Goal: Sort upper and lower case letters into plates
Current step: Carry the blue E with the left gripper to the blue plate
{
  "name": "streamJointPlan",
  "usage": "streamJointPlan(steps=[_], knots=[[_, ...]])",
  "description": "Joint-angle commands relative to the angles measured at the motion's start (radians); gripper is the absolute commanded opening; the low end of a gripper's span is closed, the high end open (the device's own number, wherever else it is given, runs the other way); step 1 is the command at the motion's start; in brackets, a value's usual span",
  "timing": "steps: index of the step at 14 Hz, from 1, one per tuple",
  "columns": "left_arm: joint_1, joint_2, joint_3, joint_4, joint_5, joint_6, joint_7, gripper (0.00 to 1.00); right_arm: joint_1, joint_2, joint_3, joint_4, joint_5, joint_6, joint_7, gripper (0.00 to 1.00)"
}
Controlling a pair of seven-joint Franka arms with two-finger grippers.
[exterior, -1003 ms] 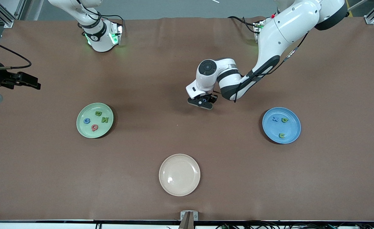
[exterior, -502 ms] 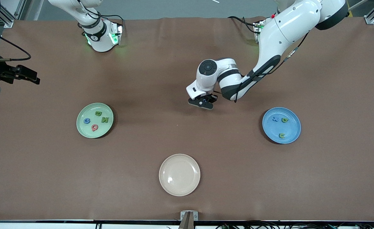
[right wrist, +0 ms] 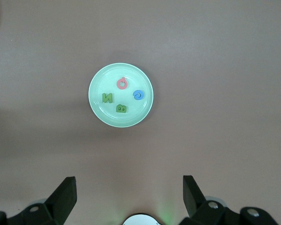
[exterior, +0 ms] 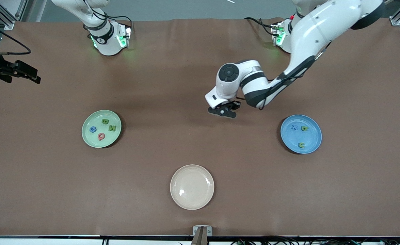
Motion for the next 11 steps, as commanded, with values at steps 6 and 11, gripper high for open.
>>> streamJointPlan(steps=[6, 11], knots=[[0.704, -0.039, -0.407, -0.125, 0.003, -0.203, 0.421, 0.23, 0.013, -0.041, -0.003, -0.045, 0.008, 0.038, 0.011, 1.0], [0.886, -0.019, -0.369, -0.092, 0.177, -0.211, 0.664, 0.23, 0.008, -0.04, -0.006, -0.045, 0.008, 0.064, 0.009, 1.0]])
